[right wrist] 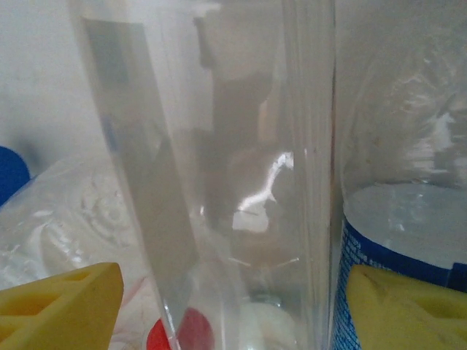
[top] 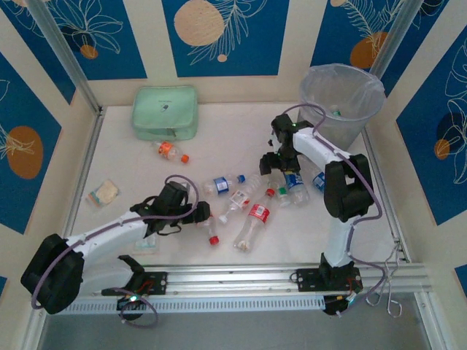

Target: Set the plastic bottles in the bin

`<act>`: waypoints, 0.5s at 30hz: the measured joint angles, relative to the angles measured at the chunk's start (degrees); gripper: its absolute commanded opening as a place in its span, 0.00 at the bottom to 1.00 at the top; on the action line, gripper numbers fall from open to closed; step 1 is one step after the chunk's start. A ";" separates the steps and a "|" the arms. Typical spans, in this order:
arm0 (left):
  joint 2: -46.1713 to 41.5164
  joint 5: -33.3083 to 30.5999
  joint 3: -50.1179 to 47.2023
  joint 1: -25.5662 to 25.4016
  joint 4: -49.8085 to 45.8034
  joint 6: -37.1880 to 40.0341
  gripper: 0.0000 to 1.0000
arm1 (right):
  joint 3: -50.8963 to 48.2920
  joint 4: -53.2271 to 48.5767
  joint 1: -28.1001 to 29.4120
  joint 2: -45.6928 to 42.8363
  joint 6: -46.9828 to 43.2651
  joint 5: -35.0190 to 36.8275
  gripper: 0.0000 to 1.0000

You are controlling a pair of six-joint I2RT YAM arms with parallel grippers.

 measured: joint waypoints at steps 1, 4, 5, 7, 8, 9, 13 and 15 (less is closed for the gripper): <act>0.00 0.00 -0.15 0.00 0.39 -0.22 1.00 | 0.22 0.22 0.02 0.33 0.02 -0.04 0.82; 0.00 0.35 -0.70 0.00 1.42 -0.61 1.00 | 1.14 0.70 0.13 1.57 0.07 -0.04 0.81; 0.00 0.39 -0.92 0.00 1.73 -0.63 1.00 | 1.36 0.90 0.13 1.95 0.20 -0.07 0.79; 0.00 0.57 -1.29 0.00 2.54 -0.68 1.00 | 1.70 1.16 0.15 2.60 0.50 -0.09 0.75; 0.00 0.59 -1.33 0.00 2.71 -0.83 1.00 | 1.84 1.31 0.20 2.78 0.61 -0.09 0.74; -0.02 0.59 -1.42 0.00 2.91 -0.87 1.00 | 1.86 1.62 0.26 2.86 0.81 -0.15 0.72; -0.44 0.59 -1.84 0.00 3.19 -1.03 1.00 | 1.90 1.99 0.35 2.89 1.09 -0.22 0.64; -0.48 0.61 -1.92 0.00 3.37 -1.03 1.00 | 2.05 1.92 0.35 2.89 1.07 -0.24 0.60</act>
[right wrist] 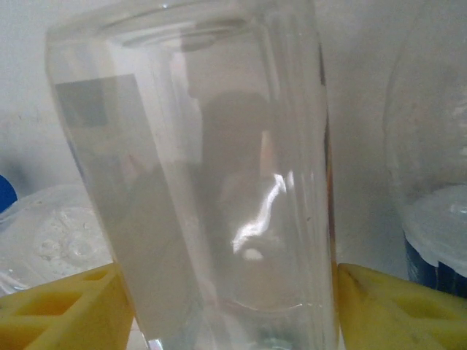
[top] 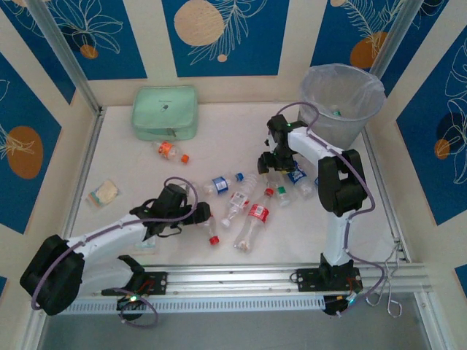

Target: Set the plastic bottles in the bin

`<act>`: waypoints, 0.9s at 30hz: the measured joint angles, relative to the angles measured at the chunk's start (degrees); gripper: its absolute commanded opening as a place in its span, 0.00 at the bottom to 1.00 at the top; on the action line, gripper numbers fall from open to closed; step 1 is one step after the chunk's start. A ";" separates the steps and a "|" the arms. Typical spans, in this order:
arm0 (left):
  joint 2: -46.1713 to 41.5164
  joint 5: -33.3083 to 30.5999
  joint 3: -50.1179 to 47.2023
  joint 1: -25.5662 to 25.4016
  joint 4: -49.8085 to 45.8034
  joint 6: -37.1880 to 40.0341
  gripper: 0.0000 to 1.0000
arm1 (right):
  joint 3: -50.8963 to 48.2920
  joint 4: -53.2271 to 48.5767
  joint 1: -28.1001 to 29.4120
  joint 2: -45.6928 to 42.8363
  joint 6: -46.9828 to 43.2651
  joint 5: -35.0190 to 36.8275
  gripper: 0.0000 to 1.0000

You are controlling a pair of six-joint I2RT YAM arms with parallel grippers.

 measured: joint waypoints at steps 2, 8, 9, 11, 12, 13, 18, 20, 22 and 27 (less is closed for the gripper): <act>-0.02 0.22 -0.04 0.00 0.22 -0.02 1.00 | 0.55 -0.24 0.02 -0.04 0.20 0.02 0.59; -0.02 0.46 -0.09 0.00 0.87 -0.02 1.00 | 4.87 -2.89 0.39 -3.15 -0.04 -0.02 0.50; -0.02 0.46 -0.09 0.00 0.92 -0.02 1.00 | 5.90 -3.30 0.37 -4.46 -0.09 -0.07 0.50; -0.02 0.46 -0.09 0.00 0.90 -0.02 1.00 | 8.57 -4.46 0.33 -7.63 -0.22 -0.35 0.49; -0.02 0.46 -0.07 0.00 0.90 0.00 1.00 | 10.45 -5.16 0.13 -9.44 -0.35 -0.50 0.49; -0.02 0.46 -0.02 0.00 0.85 0.02 1.00 | 12.52 -5.75 -0.15 -11.21 -0.63 -0.68 0.47; 0.00 0.44 0.74 0.00 0.48 0.24 1.00 | 24.68 -7.30 -4.02 -18.38 -2.21 -0.74 0.30; 0.00 0.44 1.11 0.00 0.46 0.24 1.00 | 29.22 -7.21 -7.63 -20.39 -2.36 -0.59 0.22; 0.00 0.46 1.22 0.00 0.48 0.24 1.00 | 33.22 -6.32 -11.93 -21.81 -2.36 -0.44 0.11; 0.24 0.83 1.44 0.00 0.42 0.24 1.00 | 39.01 -1.90 -20.37 -22.25 -2.27 0.44 0.00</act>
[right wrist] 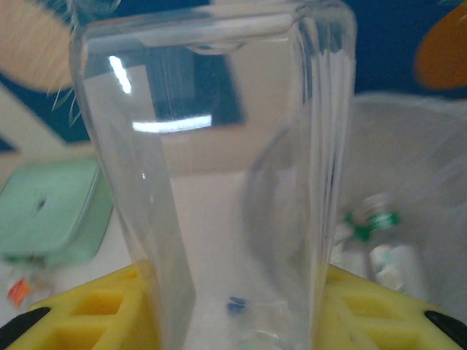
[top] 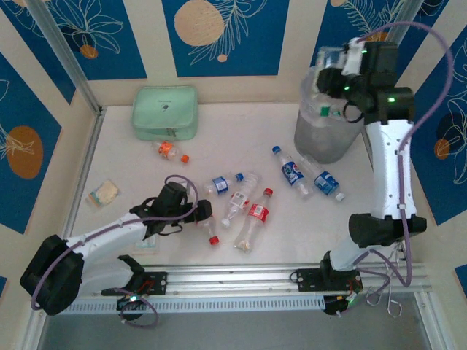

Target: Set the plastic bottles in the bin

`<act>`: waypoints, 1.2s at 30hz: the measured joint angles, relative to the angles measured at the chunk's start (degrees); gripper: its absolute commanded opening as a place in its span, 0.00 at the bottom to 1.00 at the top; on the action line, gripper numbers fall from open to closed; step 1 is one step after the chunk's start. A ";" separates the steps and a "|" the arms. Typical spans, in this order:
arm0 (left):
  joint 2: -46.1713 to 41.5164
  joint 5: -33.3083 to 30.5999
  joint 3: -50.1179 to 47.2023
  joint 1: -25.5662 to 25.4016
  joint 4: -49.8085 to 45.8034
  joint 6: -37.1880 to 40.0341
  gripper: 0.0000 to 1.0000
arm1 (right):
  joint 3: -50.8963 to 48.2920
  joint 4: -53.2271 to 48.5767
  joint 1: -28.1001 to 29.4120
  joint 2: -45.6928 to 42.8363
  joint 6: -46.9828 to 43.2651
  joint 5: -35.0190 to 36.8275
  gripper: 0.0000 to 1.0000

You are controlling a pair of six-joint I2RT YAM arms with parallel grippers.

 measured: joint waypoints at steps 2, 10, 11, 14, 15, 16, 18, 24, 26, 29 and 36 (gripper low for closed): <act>0.00 0.00 0.44 0.00 0.00 0.00 1.00 | 0.66 2.27 -1.20 0.79 -0.52 0.28 0.00; -1.60 0.00 1.20 0.00 -0.90 0.04 1.00 | 6.97 5.73 -1.03 13.07 -8.39 5.42 0.00; -1.73 0.00 1.20 0.00 -1.01 0.04 1.00 | 6.97 5.62 -0.74 14.27 -9.57 6.34 0.00; -1.79 0.00 1.20 0.00 -1.44 0.28 1.00 | 6.99 4.39 0.00 17.97 -13.05 8.26 0.00; -1.79 0.00 1.27 0.00 -1.75 0.39 1.00 | 7.15 3.76 0.09 18.95 -13.92 8.46 0.00; -1.79 0.00 1.33 0.00 -1.92 0.42 1.00 | 7.78 2.51 0.17 20.26 -14.71 8.41 0.00; -1.79 0.00 1.44 0.00 -2.29 0.42 1.00 | 10.27 -0.39 0.09 22.80 -15.76 8.22 0.00; -1.79 0.00 1.44 0.00 -2.62 0.42 1.00 | 13.22 -6.78 -1.22 26.23 -16.68 6.78 0.00; -1.79 0.00 1.44 0.00 -2.62 0.42 1.00 | 12.85 -7.93 -1.86 26.36 -16.46 6.27 0.00; -1.79 0.00 1.44 0.00 -2.60 0.42 1.00 | 12.57 -9.49 -2.78 26.75 -16.17 5.84 0.00; -0.79 0.00 1.44 0.00 -2.47 0.42 1.00 | 11.74 -11.28 -4.66 29.57 -14.69 5.81 0.00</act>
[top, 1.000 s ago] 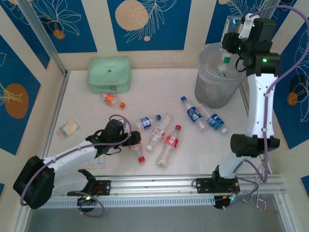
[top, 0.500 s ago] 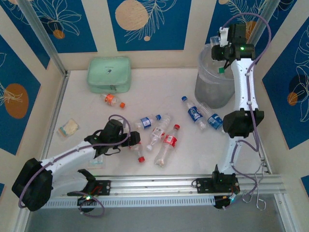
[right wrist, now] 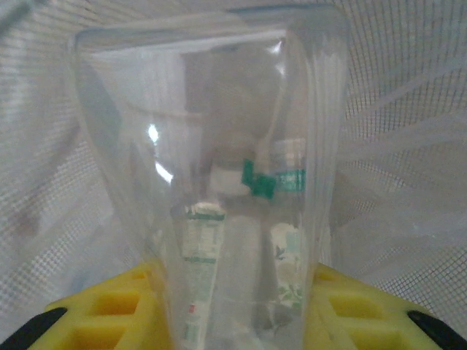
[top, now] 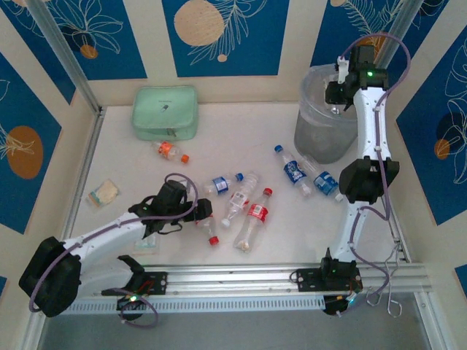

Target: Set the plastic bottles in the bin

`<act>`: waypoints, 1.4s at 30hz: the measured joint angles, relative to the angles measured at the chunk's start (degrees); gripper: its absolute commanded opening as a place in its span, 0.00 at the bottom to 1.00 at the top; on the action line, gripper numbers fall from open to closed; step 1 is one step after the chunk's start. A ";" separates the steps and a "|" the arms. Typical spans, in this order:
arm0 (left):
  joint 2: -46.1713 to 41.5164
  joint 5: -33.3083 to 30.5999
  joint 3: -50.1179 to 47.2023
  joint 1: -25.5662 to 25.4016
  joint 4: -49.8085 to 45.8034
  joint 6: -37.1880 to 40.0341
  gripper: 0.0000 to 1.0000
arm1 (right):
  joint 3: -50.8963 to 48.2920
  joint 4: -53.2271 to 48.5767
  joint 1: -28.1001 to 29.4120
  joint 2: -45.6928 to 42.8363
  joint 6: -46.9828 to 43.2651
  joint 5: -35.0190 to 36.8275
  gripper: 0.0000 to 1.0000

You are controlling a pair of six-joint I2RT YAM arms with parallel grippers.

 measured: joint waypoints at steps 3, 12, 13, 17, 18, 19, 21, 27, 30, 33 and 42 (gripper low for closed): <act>0.48 0.00 0.00 0.00 0.22 0.00 1.00 | -2.54 0.44 -0.66 0.46 0.87 -0.07 0.00; 1.09 0.02 0.00 0.00 1.31 0.02 1.00 | -8.48 0.70 -1.68 1.92 3.34 -1.14 0.19; 1.36 0.02 0.00 0.00 1.49 0.04 1.00 | -9.05 0.81 -1.73 2.10 3.69 -1.44 0.23; 2.56 0.31 0.00 0.00 2.12 0.31 1.00 | -9.86 1.55 -2.12 2.19 5.16 -2.34 0.32; 2.86 0.46 0.00 0.00 2.32 0.46 1.00 | -10.19 1.88 -2.21 2.19 5.62 -2.43 0.35; 3.13 0.61 0.00 0.00 2.51 0.52 1.00 | -10.40 2.14 -2.27 2.19 6.01 -2.49 0.38; 3.56 0.87 0.00 0.00 2.78 0.90 1.00 | -10.51 2.36 -2.36 2.19 7.02 -2.71 0.45; 4.57 1.51 0.04 0.00 3.34 1.11 1.00 | -10.10 1.77 -2.27 2.62 9.16 -3.17 0.86; 4.83 1.53 0.07 0.00 3.45 1.09 1.00 | -7.58 -1.57 -1.51 4.48 9.81 -3.48 0.90; 5.49 1.53 0.07 0.00 3.91 1.09 1.00 | -2.78 -4.52 -0.57 6.49 9.88 -3.48 0.91; 6.40 1.97 1.92 0.00 3.93 1.51 1.00 | 8.98 -9.27 1.07 5.79 10.10 -3.02 0.97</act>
